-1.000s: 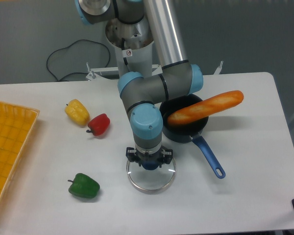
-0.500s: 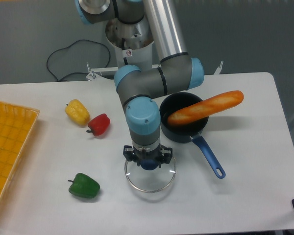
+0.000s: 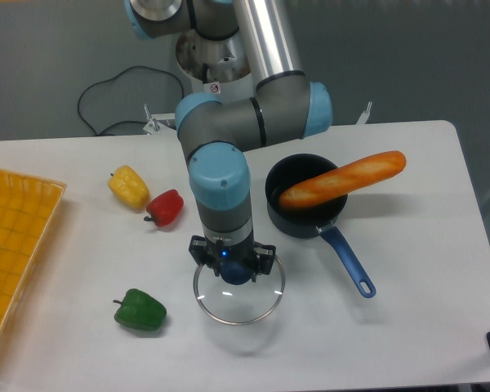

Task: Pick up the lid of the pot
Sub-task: 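Lift the glass lid up off the table by its knob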

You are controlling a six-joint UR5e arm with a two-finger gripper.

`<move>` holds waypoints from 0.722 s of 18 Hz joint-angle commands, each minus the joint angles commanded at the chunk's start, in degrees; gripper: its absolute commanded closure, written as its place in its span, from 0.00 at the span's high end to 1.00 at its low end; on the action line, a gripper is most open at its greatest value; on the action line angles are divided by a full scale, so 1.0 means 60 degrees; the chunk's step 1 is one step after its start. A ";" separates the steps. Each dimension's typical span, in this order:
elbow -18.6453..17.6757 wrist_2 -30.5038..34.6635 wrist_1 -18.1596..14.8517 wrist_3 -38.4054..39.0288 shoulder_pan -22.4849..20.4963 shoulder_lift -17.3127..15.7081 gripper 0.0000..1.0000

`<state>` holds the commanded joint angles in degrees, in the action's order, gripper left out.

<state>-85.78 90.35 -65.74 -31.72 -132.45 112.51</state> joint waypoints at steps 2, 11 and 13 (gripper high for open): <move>0.0000 0.0015 -0.0074 -0.0512 -0.0015 -0.0118 0.55; -0.0073 0.0278 -0.0586 -0.2328 0.0000 -0.0205 0.55; -0.0073 0.0322 -0.0587 -0.2390 0.0000 -0.0206 0.55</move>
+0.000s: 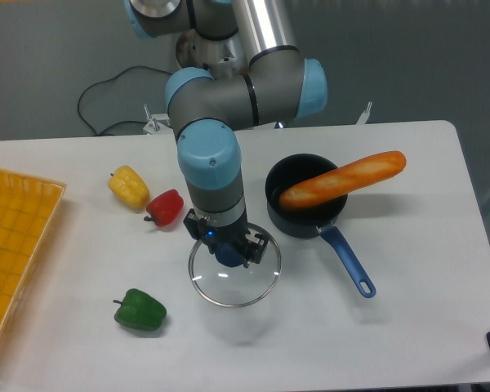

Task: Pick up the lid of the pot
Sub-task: 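Lift the glass lid up off the table by its knob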

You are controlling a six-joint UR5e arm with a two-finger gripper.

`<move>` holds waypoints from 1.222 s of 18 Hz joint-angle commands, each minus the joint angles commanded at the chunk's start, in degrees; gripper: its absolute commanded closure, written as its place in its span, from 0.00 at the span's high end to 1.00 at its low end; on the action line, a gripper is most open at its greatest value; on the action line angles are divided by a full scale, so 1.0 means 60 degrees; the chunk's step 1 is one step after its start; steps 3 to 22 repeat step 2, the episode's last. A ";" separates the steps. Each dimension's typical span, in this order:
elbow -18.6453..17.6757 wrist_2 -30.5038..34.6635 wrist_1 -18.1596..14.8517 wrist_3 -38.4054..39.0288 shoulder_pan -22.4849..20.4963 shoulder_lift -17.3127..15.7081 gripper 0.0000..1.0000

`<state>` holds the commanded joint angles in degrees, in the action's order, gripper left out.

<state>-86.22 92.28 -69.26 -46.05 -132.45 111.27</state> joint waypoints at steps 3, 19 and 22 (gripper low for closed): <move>0.0000 0.0000 0.0000 -0.0015 0.0000 0.0000 0.55; 0.0000 0.0000 0.0000 -0.0015 0.0000 0.0000 0.55; 0.0000 0.0000 0.0000 -0.0015 0.0000 0.0000 0.55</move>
